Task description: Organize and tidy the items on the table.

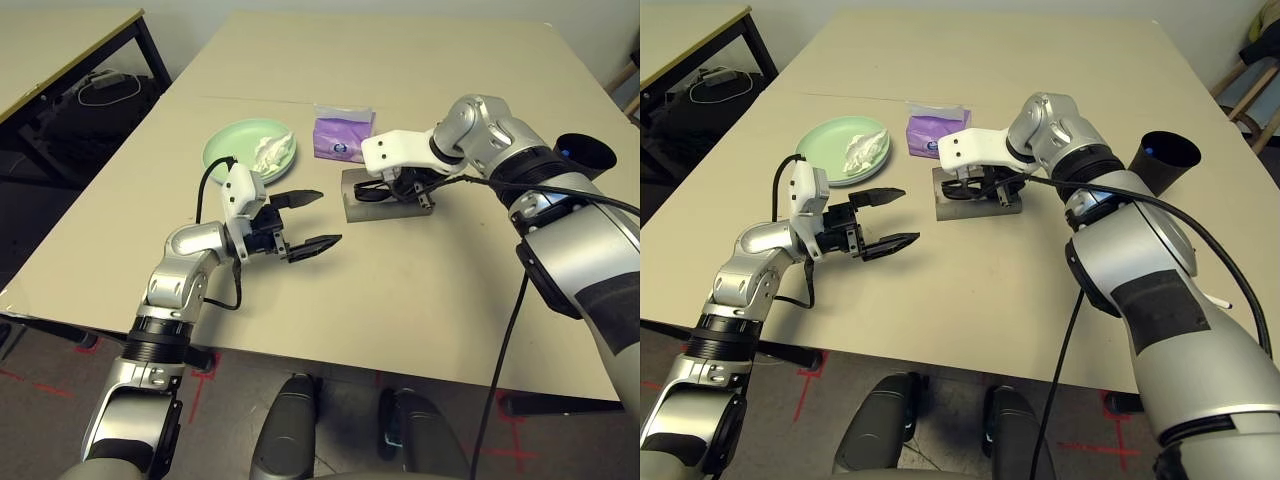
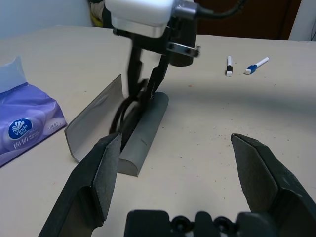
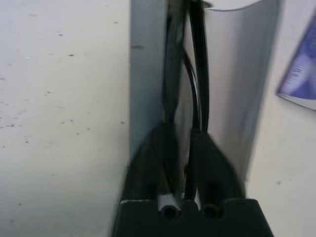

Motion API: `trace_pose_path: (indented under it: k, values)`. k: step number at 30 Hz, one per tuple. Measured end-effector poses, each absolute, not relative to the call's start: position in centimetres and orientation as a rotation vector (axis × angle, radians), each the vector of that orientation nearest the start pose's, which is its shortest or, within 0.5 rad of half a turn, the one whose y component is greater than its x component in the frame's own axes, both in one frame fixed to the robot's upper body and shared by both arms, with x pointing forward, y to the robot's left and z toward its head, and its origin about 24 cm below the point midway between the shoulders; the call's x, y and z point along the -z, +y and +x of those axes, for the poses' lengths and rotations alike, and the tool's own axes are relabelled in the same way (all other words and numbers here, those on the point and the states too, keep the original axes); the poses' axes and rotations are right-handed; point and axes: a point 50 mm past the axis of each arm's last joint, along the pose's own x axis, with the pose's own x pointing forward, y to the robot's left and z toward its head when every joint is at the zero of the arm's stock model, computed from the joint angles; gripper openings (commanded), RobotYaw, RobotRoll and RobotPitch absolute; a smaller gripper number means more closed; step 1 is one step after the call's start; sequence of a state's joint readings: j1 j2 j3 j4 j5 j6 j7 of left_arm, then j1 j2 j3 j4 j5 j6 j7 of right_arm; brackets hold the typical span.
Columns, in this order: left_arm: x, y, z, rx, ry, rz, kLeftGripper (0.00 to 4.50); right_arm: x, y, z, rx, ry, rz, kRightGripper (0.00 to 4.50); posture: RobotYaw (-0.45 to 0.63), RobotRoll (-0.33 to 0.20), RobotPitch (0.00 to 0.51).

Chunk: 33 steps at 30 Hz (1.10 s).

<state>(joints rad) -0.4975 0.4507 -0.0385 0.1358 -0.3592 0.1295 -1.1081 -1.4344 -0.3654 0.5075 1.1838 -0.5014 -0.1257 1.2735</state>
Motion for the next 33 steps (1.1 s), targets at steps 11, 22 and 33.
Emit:
trace_pose_path:
  k: [11, 22, 33]
  values:
    - [-14.9, 15.6, 30.6, 1.193, -0.137, 0.211, 4.5, -23.9, -11.1, 40.4, -1.097, 0.471, -1.33, 4.48, 0.31, 0.0, 0.127]
    - [-15.1, 15.7, 31.4, 1.186, -0.127, 0.203, 4.5, -25.8, -14.8, 40.2, -1.02, 0.4, -1.028, 4.48, 0.23, 0.0, 0.111]
    - [-14.5, 16.1, 32.9, 1.166, -0.088, 0.173, 4.5, -19.9, -18.9, 36.6, -0.972, 0.389, -0.588, 4.48, 0.15, 0.0, 0.104]
